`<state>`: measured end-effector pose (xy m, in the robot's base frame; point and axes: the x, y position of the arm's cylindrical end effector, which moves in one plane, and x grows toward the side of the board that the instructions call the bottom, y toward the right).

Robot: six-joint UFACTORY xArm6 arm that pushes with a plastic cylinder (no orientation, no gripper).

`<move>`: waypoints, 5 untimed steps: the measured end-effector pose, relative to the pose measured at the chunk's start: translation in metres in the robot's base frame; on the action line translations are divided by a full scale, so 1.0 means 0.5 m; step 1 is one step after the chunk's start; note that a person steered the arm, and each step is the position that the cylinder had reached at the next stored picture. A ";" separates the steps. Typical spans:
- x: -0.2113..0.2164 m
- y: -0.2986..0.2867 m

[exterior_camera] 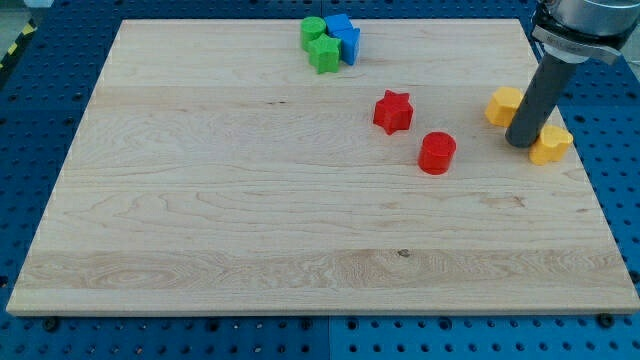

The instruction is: Push the hexagon into the heart

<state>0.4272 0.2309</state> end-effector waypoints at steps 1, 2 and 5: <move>-0.021 -0.057; -0.110 -0.116; -0.135 -0.018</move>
<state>0.3599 0.2222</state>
